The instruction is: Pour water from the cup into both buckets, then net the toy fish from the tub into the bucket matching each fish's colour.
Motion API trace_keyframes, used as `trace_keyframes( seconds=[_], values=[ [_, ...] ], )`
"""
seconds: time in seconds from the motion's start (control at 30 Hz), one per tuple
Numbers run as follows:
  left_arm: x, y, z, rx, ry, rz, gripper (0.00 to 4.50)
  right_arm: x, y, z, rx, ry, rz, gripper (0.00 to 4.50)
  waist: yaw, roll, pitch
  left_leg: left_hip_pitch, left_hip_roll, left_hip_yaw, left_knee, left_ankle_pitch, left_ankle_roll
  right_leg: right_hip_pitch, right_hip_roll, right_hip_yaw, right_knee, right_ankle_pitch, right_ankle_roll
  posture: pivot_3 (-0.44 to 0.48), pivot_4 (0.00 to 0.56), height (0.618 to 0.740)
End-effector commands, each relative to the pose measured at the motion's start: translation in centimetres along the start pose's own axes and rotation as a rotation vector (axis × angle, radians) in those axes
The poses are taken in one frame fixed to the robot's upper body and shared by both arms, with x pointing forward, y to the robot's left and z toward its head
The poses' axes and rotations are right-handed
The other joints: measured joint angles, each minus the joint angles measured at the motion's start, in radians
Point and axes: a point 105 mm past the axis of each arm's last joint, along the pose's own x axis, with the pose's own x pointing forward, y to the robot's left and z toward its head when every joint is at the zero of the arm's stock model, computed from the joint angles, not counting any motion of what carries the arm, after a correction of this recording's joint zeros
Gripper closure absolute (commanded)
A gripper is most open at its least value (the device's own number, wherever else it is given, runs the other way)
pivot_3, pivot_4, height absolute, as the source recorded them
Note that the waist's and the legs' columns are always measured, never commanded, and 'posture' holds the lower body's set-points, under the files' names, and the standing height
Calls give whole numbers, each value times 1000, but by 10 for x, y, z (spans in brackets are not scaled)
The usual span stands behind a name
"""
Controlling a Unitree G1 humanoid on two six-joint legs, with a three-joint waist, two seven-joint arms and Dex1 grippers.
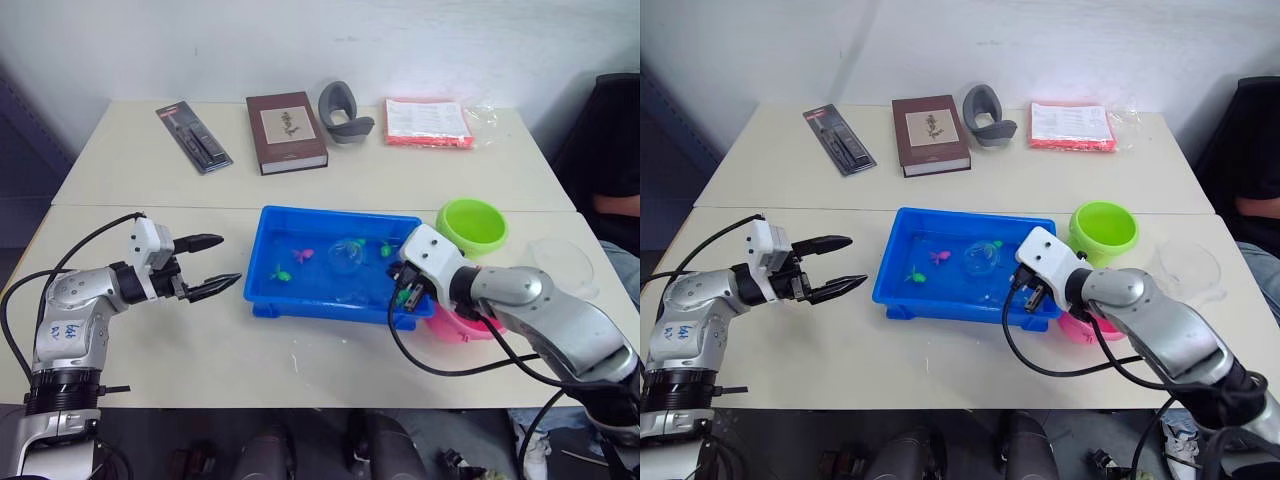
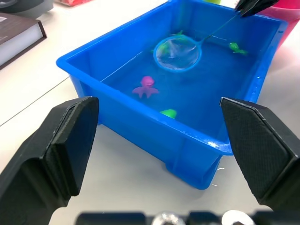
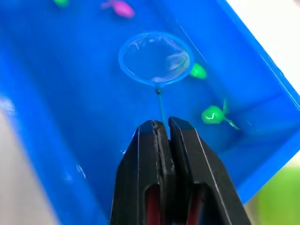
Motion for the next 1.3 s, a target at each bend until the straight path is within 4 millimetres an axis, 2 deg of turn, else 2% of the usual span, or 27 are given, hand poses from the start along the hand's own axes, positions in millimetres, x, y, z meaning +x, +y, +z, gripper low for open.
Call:
trace_keyframes(
  seconds=[0.03, 0.3, 0.4, 0.5, 0.63, 0.83, 0.97, 1.1, 1.3],
  values=[
    [-3, -2, 14, 44, -26, 14, 60, 6, -5, 8, -62, -14, -2, 4500, -1, 0, 0, 0, 0, 0, 0, 0, 0, 0, 1, -1, 0, 0, 0, 0, 150, 740],
    [1, -6, 13, 36, -15, 14, 60, 34, 7, 31, -78, -89, 57, 4500, -3, 0, 0, 0, 1, 1, 0, 0, -1, -1, 3, -1, 1, 0, 0, 0, 150, 740],
    [4, -6, 13, 34, -15, 11, 60, 36, 8, 38, -61, -126, 53, 4500, -2, 0, 0, 0, 1, 1, 0, 0, -1, -1, 3, -1, 1, 0, 0, 0, 150, 740],
    [5, -6, 15, 34, -22, 4, 60, 29, 8, 41, -42, -162, 39, 4500, 0, 0, 0, 0, 0, 1, 0, 0, -1, -1, 3, -1, 1, 0, 0, 0, 150, 740],
    [10, -10, 21, 30, -57, -40, 60, 7, 9, 42, -7, -236, 35, 4500, 2, 0, 0, -1, 0, 0, 0, 0, -1, -1, 3, -1, 0, 0, 0, 0, 150, 740],
    [20, -23, 27, 48, -57, -204, 60, -36, 15, 28, 17, -283, 18, 4500, 5, 0, 0, -1, 0, 0, 0, 0, -1, -1, 6, -1, 0, 0, 0, 0, 150, 740],
    [41, -39, 36, 14, -99, -334, 60, -65, 22, 15, 11, -312, -39, 4500, 7, 0, 0, 0, 1, 2, 0, 0, -1, -1, 8, 0, 0, 1, 1, 0, 150, 740],
    [66, -51, 41, 3, -146, -406, 60, -97, 20, 9, 68, -365, -176, 4500, 21, 0, 0, 0, 1, 3, 0, 0, -1, -1, 10, 3, 0, 1, 2, 0, 150, 740],
    [85, -60, 40, 5, -149, -501, 60, -134, 25, -14, 99, -316, -303, 4500, 25, 0, 0, 3, 2, 6, 0, 1, -2, 0, 14, 7, 0, 1, 2, 0, 150, 740]
  ],
)
